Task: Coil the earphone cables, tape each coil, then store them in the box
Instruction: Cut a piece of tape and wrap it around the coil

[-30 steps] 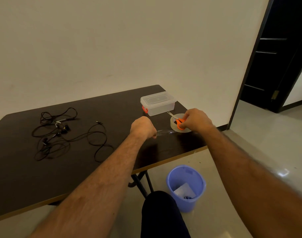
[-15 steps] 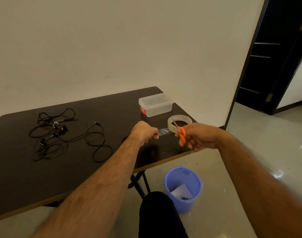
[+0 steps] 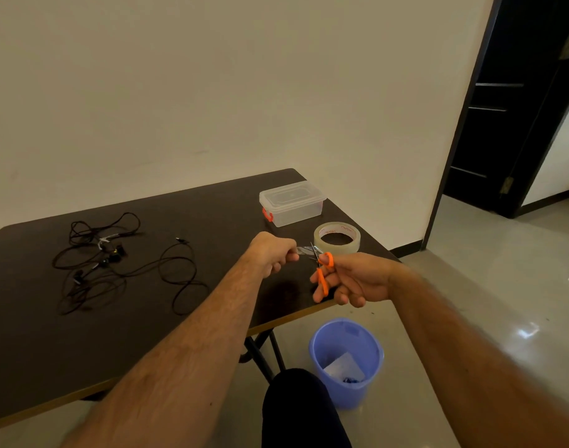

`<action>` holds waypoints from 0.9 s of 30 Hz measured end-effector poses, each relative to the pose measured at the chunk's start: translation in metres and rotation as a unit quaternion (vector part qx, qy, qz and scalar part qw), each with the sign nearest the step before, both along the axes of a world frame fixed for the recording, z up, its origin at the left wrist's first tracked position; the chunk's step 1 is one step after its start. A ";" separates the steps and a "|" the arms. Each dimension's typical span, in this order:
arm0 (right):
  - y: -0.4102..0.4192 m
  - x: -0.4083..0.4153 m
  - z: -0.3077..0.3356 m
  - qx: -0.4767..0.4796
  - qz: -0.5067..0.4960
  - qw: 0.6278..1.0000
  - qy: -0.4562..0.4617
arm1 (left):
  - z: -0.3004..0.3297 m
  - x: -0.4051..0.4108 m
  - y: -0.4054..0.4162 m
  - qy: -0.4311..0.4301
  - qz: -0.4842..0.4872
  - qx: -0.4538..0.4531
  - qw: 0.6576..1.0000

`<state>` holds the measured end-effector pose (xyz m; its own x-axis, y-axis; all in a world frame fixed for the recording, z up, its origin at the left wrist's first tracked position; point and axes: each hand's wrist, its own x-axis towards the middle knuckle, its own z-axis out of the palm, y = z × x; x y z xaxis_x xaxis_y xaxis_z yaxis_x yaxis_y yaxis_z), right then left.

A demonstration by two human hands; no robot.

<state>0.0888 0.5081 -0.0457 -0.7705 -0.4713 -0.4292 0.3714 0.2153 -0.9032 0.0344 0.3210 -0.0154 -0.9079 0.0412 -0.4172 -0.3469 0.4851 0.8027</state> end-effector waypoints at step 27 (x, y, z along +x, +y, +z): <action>-0.027 -0.016 0.022 0.457 -0.092 0.871 0.157 | -0.019 -0.012 0.005 0.236 -0.084 -0.357 0.900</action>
<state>0.0727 0.4815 -0.0235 -0.9436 0.1002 -0.3155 0.2416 0.8600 -0.4494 0.0222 0.3256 -0.0347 -0.9970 0.0681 0.0382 0.0765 0.9493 0.3050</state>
